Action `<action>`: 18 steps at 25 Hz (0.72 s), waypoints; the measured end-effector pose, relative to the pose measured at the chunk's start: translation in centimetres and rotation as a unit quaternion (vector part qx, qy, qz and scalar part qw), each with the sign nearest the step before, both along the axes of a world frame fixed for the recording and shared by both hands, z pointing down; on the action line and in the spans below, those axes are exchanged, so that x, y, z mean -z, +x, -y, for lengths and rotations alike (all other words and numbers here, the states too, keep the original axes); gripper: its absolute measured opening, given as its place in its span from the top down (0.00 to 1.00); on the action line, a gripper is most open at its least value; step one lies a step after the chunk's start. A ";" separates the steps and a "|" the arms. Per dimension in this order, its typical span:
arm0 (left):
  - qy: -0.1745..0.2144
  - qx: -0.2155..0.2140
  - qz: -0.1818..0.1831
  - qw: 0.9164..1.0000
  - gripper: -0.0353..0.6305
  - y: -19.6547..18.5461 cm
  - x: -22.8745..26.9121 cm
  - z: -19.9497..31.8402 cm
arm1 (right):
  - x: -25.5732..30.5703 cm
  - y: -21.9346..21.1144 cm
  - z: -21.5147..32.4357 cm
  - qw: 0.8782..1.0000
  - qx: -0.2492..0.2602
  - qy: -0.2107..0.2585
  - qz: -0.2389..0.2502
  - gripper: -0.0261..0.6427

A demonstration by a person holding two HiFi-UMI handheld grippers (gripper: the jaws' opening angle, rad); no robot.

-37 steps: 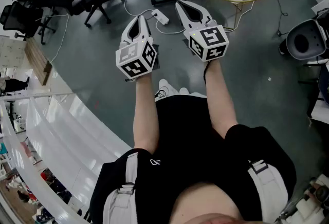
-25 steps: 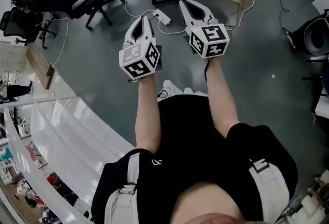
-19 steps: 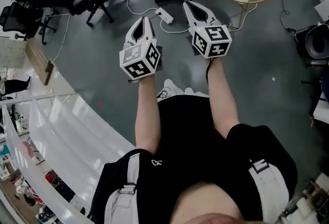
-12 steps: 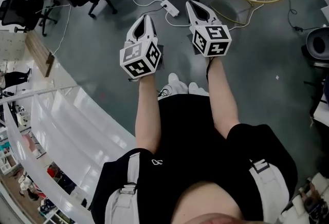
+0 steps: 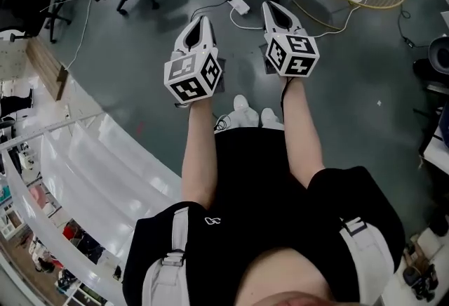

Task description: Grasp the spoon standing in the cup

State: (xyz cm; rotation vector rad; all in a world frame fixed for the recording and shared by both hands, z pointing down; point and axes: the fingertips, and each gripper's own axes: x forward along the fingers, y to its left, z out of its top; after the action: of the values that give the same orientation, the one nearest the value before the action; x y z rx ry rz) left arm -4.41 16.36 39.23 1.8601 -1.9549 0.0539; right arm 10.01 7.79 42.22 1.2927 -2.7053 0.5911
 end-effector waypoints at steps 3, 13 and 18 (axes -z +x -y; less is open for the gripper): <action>0.007 -0.002 -0.015 1.000 0.93 -1.4 -0.5 1.0 | 0.2 -0.7 0.7 1.000 -0.007 0.008 -0.008 0.95; 0.037 -0.015 -0.054 0.998 0.93 -3.8 -0.1 4.5 | 1.6 -2.8 2.5 0.998 -0.016 0.032 -0.048 0.95; 0.074 0.009 -0.059 0.995 0.93 -6.0 2.2 5.6 | 4.3 -4.5 3.7 0.997 -0.004 0.066 -0.049 0.95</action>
State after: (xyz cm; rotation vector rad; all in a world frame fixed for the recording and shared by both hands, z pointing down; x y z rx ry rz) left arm -10.39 10.80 36.99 1.8894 -1.9399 -0.2074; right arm 5.54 4.10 37.92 1.3254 -2.6995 0.3455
